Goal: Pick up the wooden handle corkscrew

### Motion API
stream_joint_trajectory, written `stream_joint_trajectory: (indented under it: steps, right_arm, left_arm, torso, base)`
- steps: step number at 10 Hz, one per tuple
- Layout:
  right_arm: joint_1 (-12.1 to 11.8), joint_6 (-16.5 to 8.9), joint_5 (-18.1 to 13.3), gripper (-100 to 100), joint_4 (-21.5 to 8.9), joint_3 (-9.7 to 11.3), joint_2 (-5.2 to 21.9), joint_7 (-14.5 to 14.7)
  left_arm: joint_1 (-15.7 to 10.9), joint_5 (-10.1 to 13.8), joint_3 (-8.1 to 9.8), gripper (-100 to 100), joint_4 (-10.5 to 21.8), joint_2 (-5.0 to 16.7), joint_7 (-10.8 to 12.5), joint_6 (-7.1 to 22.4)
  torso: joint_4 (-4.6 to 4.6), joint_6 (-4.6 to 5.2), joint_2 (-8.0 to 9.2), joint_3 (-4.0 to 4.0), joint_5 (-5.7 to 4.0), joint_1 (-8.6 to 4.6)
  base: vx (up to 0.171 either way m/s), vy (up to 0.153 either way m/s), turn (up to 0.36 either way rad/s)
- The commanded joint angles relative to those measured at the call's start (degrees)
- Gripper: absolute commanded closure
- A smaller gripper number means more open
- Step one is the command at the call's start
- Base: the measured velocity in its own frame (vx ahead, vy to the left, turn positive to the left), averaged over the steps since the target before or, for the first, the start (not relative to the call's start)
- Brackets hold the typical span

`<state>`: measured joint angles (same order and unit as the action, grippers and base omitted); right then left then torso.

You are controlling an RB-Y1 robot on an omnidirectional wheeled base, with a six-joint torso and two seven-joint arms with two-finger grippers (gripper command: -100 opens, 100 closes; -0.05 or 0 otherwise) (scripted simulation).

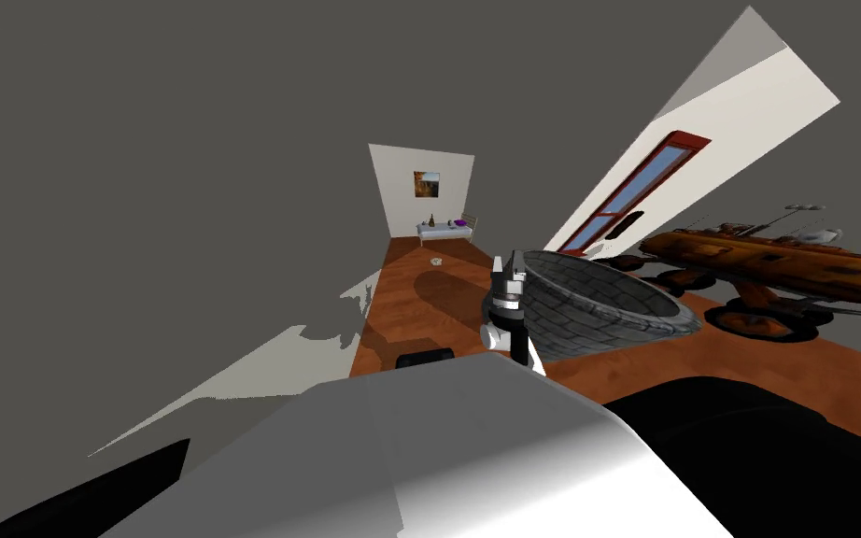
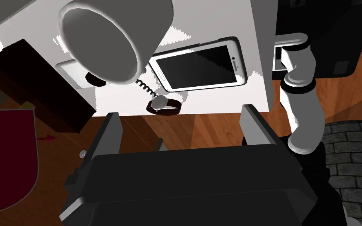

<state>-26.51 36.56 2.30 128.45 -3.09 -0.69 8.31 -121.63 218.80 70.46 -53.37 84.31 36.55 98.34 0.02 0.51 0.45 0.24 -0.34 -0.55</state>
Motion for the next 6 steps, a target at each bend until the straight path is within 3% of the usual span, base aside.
stream_joint_trajectory:
  steps: [1,4,5,6]
  right_arm:
    - [0.0,0.0,0.0,0,0.0,0.0,0.0,0.0]
    - [0.02,0.0,0.0,0,0.0,0.01,0.0,0.0]
    - [0.01,0.0,0.0,0,0.0,0.0,0.0,0.0]
    - [0.02,0.0,0.0,0,-0.01,0.01,0.0,0.0]
  left_arm:
    - [-0.46,2.68,0.65,-100,-1.31,-0.09,-0.64,-0.82]
    - [-3.86,7.9,2.02,-100,-1.68,0.75,-1.39,-1.5]
    - [-3.86,8.75,2.02,-100,-1.68,0.75,-1.39,-1.5]
    - [-5.74,10.75,2.53,-100,-1.79,1.02,-1.67,-1.78]
  torso:
    - [0.0,0.0,0.0,0.0,0.0,0.0]
    - [-0.01,0.1,0.02,0.01,-0.03,-0.07]
    - [0.02,0.02,0.07,0.04,-0.02,-0.05]
    - [-0.02,0.13,0.01,0.0,-0.03,-0.06]
  base:
    - [-0.072,-0.016,0.295]
    - [-0.076,-0.018,0.333]
    - [-0.063,-0.013,0.181]
    - [-0.058,0.004,0.278]
